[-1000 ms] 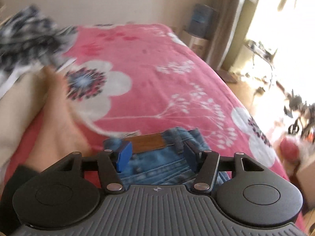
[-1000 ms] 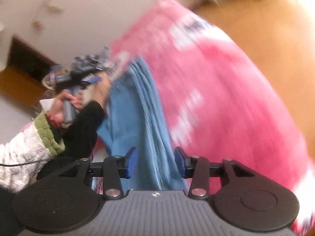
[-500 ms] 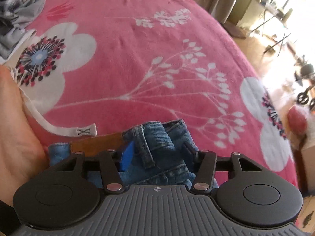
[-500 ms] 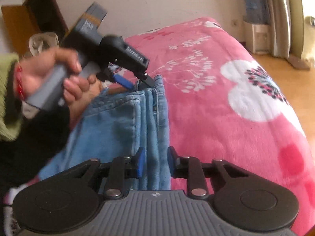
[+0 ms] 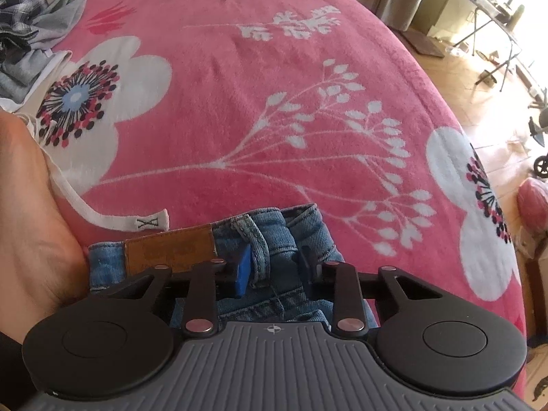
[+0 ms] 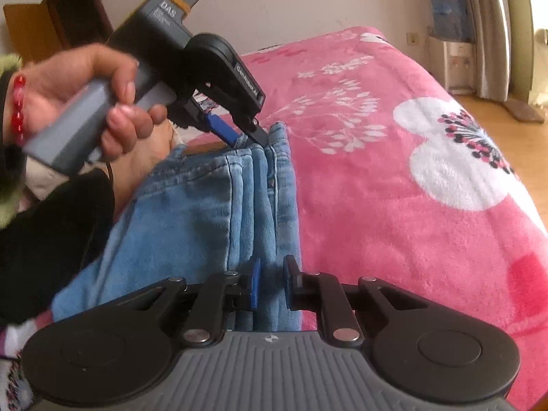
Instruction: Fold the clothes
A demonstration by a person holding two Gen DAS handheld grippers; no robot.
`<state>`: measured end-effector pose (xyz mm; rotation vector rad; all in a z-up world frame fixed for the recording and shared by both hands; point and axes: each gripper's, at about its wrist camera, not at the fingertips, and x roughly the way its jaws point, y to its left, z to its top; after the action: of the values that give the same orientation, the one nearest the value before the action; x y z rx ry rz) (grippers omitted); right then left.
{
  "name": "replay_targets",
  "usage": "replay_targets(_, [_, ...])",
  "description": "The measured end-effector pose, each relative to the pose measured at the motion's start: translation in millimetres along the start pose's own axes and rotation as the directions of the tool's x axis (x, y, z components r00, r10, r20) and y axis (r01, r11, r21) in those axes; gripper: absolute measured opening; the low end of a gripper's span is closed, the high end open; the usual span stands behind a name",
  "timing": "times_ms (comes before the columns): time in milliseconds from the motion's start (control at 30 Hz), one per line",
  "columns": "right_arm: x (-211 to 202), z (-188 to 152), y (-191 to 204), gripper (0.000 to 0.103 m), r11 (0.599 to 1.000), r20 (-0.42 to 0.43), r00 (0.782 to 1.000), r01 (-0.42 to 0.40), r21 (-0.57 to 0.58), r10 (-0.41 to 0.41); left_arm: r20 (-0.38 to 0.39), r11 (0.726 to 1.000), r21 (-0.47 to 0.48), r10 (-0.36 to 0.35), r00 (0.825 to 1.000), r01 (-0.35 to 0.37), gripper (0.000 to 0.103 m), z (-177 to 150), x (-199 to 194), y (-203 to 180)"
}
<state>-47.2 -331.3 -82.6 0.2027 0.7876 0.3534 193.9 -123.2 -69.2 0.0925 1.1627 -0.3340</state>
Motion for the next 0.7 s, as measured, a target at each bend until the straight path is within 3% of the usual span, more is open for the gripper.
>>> replay_targets(133, [4.0,0.9,3.5,0.014,1.0,0.0,1.0,-0.009,-0.007,0.009,0.037,1.0,-0.011,-0.015,0.999,0.016,0.015,-4.4,-6.6,-0.5])
replay_targets(200, [5.2,0.1,7.0,0.005,1.0,0.0,1.0,-0.007,-0.02,0.007,0.063,0.999,-0.022,-0.027,0.998,0.028,0.012,-8.3,-14.2,0.0])
replay_targets(467, [-20.6,3.3,22.3,0.003,0.999,0.043,0.999,-0.001,-0.035,0.002,0.15,0.995,-0.031,-0.088,0.985,0.093,0.01,-16.1,-53.6,-4.3])
replay_targets(700, [-30.1,1.9,13.9,0.003,1.0,0.026,1.0,-0.011,0.014,0.011,0.117,0.994,-0.034,-0.101,0.988,0.106,0.01,-15.0,-42.1,-24.0])
